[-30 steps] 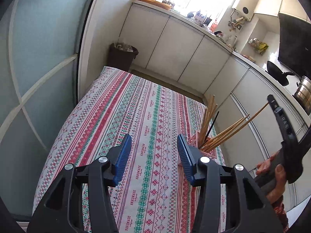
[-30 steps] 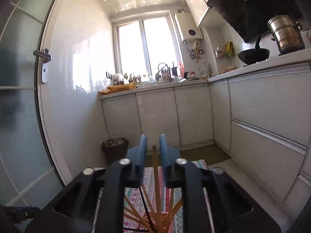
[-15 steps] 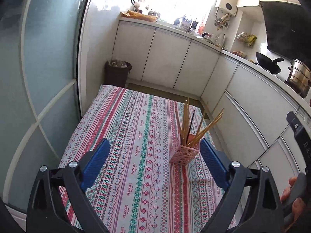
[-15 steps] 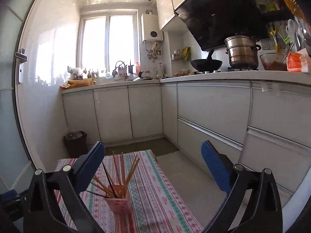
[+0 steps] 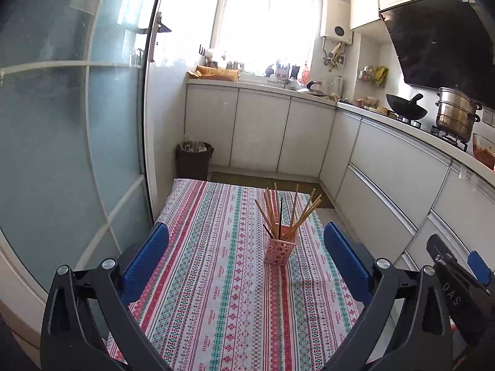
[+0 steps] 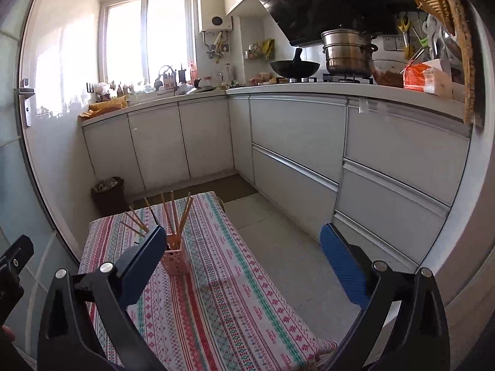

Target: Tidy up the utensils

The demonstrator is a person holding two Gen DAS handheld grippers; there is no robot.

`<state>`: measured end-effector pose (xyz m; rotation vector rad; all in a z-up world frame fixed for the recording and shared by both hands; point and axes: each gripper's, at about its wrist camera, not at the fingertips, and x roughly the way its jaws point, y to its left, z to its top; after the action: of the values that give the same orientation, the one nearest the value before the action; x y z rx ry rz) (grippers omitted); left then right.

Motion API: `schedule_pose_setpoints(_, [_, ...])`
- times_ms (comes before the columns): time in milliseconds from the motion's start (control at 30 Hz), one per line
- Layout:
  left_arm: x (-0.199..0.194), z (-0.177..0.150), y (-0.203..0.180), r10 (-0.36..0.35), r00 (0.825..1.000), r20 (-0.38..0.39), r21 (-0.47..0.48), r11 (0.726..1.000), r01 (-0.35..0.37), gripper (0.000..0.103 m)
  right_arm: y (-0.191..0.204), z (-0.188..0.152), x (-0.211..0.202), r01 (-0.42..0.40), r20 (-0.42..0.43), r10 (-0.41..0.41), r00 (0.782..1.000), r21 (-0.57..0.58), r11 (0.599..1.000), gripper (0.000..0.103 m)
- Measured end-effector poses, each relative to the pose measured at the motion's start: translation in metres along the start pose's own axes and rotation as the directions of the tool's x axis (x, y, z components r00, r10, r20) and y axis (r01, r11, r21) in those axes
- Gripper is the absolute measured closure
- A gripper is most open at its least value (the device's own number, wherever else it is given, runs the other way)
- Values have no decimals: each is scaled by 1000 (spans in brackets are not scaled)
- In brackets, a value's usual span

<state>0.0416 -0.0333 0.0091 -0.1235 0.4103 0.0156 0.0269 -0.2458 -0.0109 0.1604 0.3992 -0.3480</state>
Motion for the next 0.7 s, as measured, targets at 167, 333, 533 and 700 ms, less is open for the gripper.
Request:
schedule_pose_setpoints(167, [-40, -1, -10, 3, 999, 51, 33, 999, -4, 7, 1, -5, -28, 0, 19, 0, 1000, 1, 1000, 6])
schedule_pose_setpoints(333, [-59, -2, -12, 34, 996, 83, 55, 998, -39, 7, -6, -6, -48, 4, 41, -5, 999, 21, 1000, 6])
schedule_pose_setpoints(533, [-72, 1, -12, 45, 994, 102, 53, 997, -51, 7, -10, -2, -60, -3, 57, 2, 998, 25, 1000, 6])
schedule_pose_setpoints(700, [-81, 1, -14, 38, 993, 115, 53, 998, -44, 7, -16, -1, -68, -3, 67, 1, 998, 35, 999, 6])
